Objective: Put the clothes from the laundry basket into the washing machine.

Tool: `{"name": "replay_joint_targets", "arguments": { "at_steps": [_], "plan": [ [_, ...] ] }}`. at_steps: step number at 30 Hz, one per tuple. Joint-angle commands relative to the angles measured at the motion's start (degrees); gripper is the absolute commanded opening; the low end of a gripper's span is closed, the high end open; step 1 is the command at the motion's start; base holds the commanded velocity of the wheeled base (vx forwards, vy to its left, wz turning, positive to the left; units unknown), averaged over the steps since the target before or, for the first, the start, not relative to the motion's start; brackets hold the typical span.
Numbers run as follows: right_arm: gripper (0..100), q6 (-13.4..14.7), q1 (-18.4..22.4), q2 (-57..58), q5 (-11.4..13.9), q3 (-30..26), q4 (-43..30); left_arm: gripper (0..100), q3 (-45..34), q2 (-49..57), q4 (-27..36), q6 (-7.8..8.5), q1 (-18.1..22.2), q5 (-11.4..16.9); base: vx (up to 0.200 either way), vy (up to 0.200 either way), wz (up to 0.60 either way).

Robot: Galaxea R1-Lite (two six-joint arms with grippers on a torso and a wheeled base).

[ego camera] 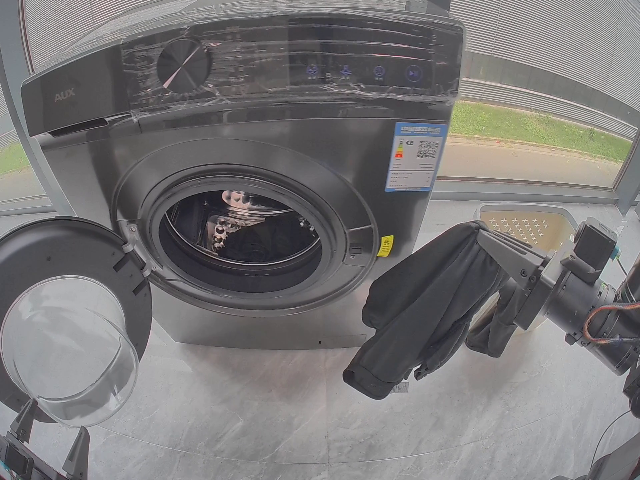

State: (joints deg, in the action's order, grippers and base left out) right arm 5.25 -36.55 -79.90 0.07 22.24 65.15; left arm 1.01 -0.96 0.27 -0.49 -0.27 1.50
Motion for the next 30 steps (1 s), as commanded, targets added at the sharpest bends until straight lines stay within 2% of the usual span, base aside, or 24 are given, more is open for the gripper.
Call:
{"name": "replay_joint_targets", "arguments": {
  "at_steps": [1,8,14,23,30],
  "plan": [
    [0,0.0,0.0,-0.3,0.0,0.0,0.2,100,-0.9,0.9,0.0,0.05,0.0,0.0,0.000,0.200,0.00],
    [0,0.0,0.0,-0.3,0.0,-0.1,0.2,100,-0.9,0.9,0.0,0.05,0.0,0.0,0.000,0.029,0.00],
    [0,0.0,0.1,-0.3,0.0,-0.1,0.2,100,-0.9,0.9,0.0,0.05,0.0,0.0,-0.200,0.000,0.00],
    [0,0.1,0.0,-0.4,0.0,-0.1,0.1,100,-0.9,0.9,0.0,0.05,0.0,0.0,0.000,0.000,0.00],
    [0,0.2,0.0,-0.9,0.0,-0.2,0.2,100,-0.9,0.9,0.0,0.05,0.0,0.0,0.000,0.200,0.00]
  ]
}}
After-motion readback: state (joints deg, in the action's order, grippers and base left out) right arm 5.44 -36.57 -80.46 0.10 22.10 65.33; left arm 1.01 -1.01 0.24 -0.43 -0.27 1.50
